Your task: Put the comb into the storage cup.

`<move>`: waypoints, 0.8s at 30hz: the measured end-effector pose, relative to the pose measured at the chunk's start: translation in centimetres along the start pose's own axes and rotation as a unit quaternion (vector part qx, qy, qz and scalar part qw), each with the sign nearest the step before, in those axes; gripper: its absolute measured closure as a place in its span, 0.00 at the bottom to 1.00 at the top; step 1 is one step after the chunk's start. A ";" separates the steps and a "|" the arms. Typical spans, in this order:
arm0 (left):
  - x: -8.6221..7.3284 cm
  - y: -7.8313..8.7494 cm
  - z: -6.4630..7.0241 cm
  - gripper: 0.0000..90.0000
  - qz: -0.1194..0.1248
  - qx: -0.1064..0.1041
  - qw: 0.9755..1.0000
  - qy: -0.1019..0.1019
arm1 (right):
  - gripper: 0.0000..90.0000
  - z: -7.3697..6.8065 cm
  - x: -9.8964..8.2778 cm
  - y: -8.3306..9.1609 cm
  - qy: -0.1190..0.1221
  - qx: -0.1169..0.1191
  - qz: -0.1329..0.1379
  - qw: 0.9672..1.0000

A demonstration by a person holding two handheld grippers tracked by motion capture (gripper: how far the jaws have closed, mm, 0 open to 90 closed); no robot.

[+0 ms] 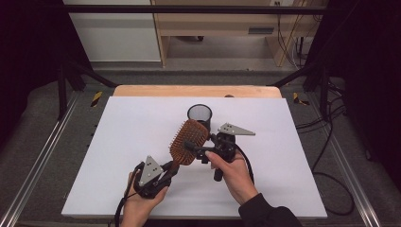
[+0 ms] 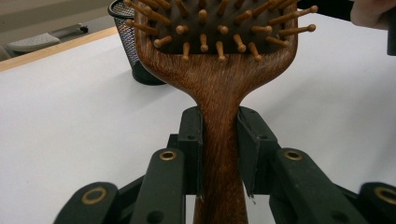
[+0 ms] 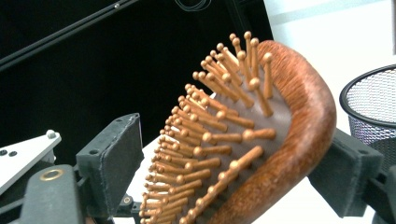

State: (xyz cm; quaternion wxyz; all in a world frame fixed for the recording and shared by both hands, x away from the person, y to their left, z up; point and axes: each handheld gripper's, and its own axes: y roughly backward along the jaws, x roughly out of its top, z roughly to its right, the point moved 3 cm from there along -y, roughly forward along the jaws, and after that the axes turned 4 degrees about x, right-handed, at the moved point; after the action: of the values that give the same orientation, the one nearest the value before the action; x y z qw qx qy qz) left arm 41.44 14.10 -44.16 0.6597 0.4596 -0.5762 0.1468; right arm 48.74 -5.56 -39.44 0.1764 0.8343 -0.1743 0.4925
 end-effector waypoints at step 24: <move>-0.3 -0.2 -0.2 0.81 0.004 -0.002 1.000 0.007 | 0.30 -0.6 0.2 -0.3 -0.011 0.019 0.002 1.000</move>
State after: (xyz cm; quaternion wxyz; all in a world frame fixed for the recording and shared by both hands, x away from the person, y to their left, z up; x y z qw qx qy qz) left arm 41.64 14.27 -44.51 0.6638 0.4550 -0.5738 0.1517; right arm 48.51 -5.06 -39.04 0.1576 0.8424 -0.1688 0.4868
